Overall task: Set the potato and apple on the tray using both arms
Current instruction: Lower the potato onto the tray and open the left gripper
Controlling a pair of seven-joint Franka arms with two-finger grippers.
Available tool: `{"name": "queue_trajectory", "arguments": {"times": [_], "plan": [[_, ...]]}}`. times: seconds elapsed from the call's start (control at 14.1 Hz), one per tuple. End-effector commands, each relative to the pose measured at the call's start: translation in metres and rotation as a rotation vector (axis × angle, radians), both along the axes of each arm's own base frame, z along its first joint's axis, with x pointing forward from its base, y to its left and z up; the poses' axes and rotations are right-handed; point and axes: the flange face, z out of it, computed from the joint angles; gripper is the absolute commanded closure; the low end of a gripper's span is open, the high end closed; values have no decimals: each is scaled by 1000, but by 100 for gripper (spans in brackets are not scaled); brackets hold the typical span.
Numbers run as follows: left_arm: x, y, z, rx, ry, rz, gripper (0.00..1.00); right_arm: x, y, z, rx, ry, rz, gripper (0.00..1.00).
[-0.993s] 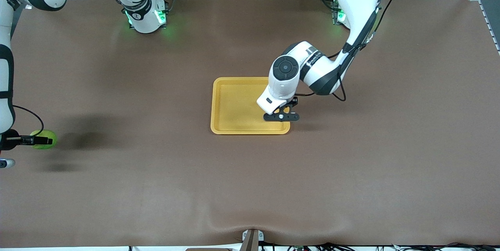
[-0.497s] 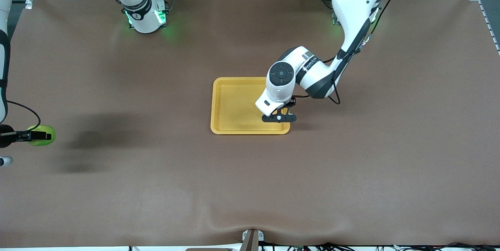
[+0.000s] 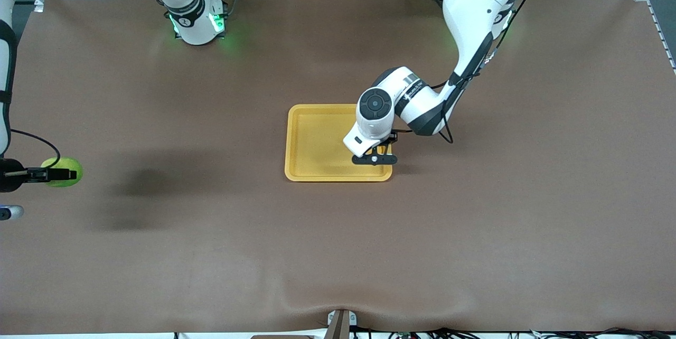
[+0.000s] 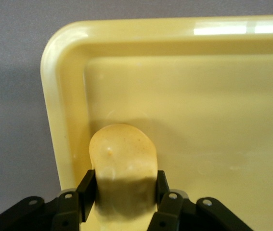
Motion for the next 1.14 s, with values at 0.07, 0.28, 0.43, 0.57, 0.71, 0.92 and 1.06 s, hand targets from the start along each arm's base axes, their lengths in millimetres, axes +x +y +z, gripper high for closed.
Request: {"name": "queue_trajectory", "arguments": {"times": [0.07, 0.28, 0.43, 0.57, 0.71, 0.92, 1.06], "plan": [[5, -3, 2, 21, -21, 13, 1, -12, 24, 20, -12, 10, -12, 100], [17, 2, 15, 14, -38, 27, 0, -18, 45, 31, -7, 4, -7, 100], [24, 5, 34, 15, -52, 38, 0, -20, 63, 35, -15, 8, -22, 100], [41, 21, 64, 28, -60, 66, 0, -23, 76, 36, -23, 13, -42, 100], [56, 42, 108, 49, -68, 102, 0, -24, 90, 36, -31, 25, -61, 100], [78, 86, 169, 59, -80, 184, 0, -32, 130, 33, -16, 26, -121, 100], [90, 123, 201, 64, -88, 218, 0, -37, 151, 30, -33, 31, -154, 100]]}}
